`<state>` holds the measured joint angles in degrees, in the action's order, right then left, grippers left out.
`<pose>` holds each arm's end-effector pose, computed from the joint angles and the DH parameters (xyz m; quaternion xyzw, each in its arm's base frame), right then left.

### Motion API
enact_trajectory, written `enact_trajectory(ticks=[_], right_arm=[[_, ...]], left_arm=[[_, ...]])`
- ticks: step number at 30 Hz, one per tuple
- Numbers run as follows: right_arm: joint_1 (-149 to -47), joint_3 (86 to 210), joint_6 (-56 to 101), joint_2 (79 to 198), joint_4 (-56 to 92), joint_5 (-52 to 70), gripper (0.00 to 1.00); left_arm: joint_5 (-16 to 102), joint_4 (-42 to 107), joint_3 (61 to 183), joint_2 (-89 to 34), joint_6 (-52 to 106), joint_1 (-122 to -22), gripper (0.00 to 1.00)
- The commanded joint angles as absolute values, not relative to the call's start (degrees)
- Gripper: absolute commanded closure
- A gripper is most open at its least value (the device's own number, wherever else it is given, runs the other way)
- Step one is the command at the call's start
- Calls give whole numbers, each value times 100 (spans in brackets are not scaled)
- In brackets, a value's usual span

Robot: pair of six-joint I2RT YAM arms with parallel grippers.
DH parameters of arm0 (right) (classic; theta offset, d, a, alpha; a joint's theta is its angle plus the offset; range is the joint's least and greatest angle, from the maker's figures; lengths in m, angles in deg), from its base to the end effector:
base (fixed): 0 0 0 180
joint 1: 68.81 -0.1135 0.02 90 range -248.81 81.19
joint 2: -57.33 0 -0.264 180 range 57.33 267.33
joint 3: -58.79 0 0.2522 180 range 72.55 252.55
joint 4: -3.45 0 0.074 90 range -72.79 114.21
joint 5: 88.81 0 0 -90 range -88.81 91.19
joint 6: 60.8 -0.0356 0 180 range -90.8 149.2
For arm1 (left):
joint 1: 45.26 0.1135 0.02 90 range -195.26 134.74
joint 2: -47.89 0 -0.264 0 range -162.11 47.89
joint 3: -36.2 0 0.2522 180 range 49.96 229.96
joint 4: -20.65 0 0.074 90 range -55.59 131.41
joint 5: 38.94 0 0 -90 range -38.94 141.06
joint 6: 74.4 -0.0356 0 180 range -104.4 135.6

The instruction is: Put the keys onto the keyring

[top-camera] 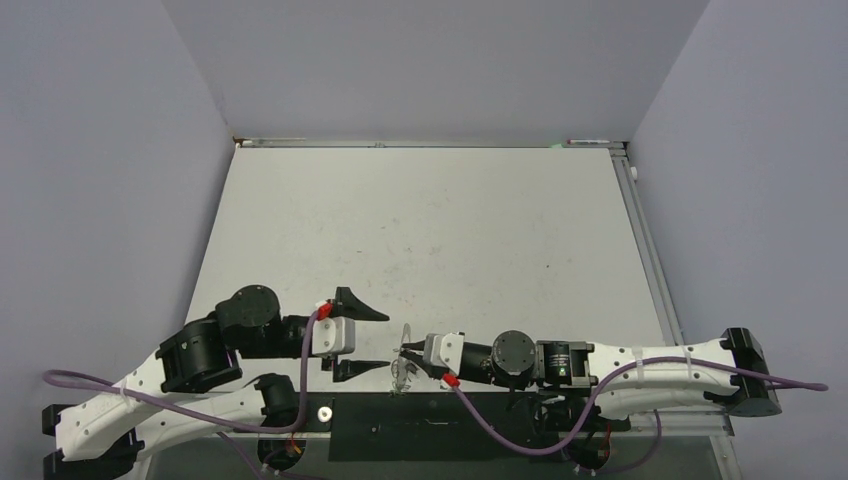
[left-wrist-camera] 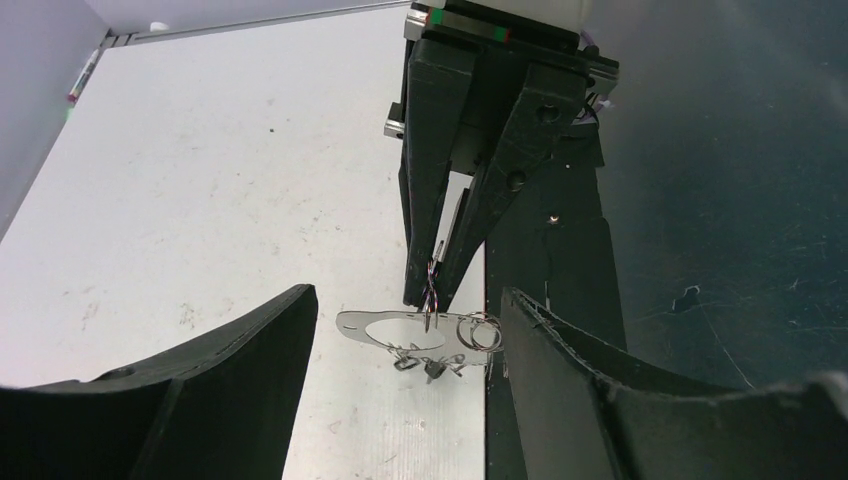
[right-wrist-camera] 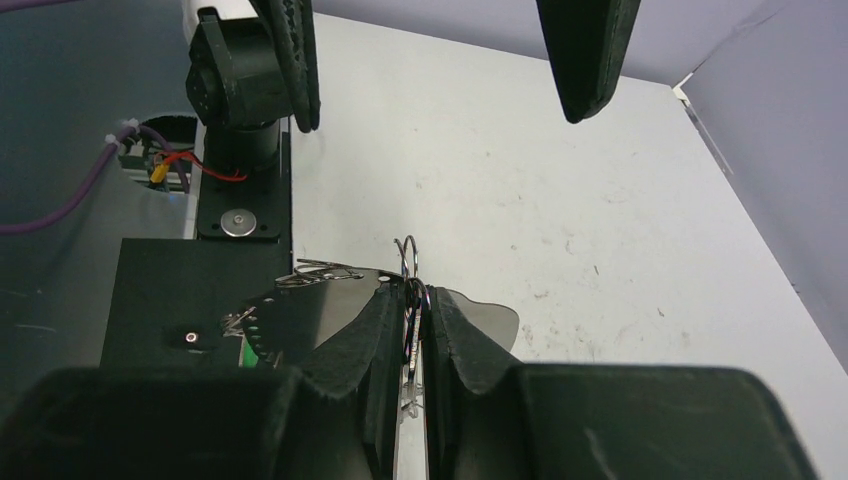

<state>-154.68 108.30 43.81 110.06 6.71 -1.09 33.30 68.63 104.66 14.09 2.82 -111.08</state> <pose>0.0173 0.2201 0.2971 -0.5648 0.4872 0.3758 0.5499 0.0364 -0.1076 0.3789 0.5649 0.5390 -0.3820 0.4943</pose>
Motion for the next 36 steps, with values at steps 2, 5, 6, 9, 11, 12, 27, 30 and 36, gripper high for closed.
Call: enact_trajectory(ticks=[2, 5, 6, 9, 11, 12, 27, 30, 36], right_arm=[[-15551, 11307, 4450, 10809, 792, -113, 95], [-15564, 11345, 4406, 10763, 877, -114, 95], [-15565, 11357, 4390, 10748, 896, -130, 95], [-15570, 11372, 4340, 10695, 936, -137, 95], [-15582, 11362, 4326, 10644, 938, -121, 95], [-15590, 11356, 4318, 10619, 939, -112, 95], [-15650, 11282, 4264, 10584, 848, -59, 95], [-15661, 11290, 4269, 10601, 842, -23, 95], [-15658, 11274, 4231, 10674, 797, 57, 95]], left_arm=[[3035, 6694, 10389, 1399, 110, -11075, 37], [3040, 6838, 10506, 1191, 102, -11074, 43], [3049, 6864, 10522, 1129, 101, -11074, 44], [3106, 6882, 10525, 976, 101, -11088, 48], [3167, 6898, 10540, 883, 100, -11090, 52], [3200, 6902, 10554, 850, 101, -11091, 54], [3145, 6853, 10566, 511, 110, -11091, 71], [3093, 6823, 10554, 487, 123, -11091, 76], [3037, 6663, 10467, 483, 213, -11091, 100]])
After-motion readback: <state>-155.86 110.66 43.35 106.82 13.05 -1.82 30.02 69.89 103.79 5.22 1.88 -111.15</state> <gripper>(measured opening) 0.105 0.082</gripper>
